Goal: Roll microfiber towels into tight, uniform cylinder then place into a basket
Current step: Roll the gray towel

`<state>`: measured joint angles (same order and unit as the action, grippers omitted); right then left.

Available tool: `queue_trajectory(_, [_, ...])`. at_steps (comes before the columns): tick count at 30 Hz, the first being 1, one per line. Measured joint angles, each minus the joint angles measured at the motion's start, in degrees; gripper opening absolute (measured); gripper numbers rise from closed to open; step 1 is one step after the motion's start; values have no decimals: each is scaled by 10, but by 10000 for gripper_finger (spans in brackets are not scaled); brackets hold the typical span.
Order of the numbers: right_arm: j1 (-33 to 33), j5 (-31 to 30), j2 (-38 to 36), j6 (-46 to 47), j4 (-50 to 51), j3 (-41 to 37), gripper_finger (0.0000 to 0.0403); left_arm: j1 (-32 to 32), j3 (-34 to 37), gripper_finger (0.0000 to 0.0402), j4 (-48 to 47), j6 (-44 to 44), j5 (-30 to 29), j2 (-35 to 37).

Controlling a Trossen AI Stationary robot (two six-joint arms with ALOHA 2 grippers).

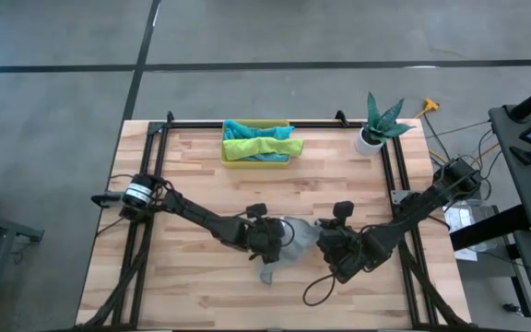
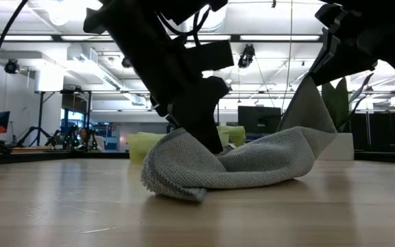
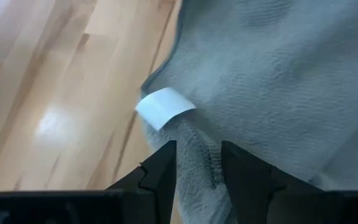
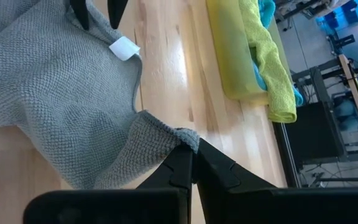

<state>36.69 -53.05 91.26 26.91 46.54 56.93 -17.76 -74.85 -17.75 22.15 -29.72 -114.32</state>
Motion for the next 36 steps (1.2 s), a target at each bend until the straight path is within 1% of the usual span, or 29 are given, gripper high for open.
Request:
queue_trajectory(6, [0, 0, 0, -3, -2, 0, 9, 0, 0, 111, 40, 0, 32, 0])
queue_trajectory(9, [0, 0, 0, -4, -4, 0, 9, 0, 0, 111, 44, 1, 46, 0])
queue_trajectory(14, [0, 0, 0, -4, -5, 0, 9, 3, -2, 111, 38, 1, 53, -19])
queue_trajectory(20, [0, 0, 0, -6, -6, 0, 9, 20, -2, 111, 37, 1, 55, -33])
queue_trajectory(36, [0, 0, 0, -6, -6, 0, 9, 24, -2, 108, 3, 0, 53, -14])
